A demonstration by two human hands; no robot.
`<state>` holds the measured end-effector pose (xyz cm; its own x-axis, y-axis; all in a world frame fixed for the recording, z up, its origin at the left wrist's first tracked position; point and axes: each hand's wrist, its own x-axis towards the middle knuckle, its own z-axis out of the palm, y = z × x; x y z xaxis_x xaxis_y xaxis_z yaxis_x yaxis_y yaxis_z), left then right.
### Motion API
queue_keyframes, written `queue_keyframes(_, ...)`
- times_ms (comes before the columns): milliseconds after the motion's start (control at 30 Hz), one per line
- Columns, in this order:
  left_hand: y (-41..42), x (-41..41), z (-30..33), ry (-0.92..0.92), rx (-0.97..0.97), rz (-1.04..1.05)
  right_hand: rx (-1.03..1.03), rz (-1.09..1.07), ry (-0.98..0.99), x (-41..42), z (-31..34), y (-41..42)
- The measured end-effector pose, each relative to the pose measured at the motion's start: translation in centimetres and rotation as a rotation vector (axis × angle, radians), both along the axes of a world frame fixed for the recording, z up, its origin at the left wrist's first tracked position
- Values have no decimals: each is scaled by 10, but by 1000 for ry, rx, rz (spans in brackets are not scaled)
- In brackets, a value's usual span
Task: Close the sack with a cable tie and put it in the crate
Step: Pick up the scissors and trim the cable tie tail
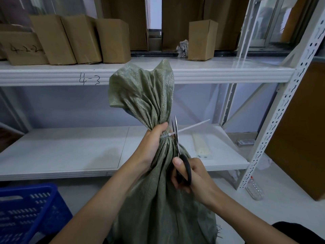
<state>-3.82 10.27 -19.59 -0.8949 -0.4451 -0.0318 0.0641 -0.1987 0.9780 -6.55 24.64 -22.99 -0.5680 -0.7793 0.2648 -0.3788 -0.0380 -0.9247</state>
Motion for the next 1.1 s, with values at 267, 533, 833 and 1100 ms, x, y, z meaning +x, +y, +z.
queue_keyframes(267, 2, 4, 9, -49, -259, 34, 16, 48, 32, -3, 5, 4)
queue_keyframes(533, -1, 5, 10, 45, -411, 86, 10, 19, 26, 0, 3, 4)
queue_keyframes(833, 0, 2, 5, 108, -497, 117, -31, -54, -18, 9, -3, -1)
queue_keyframes(1100, 2, 4, 7, 64, -522, 145, -22, -82, -11, 13, -7, -2)
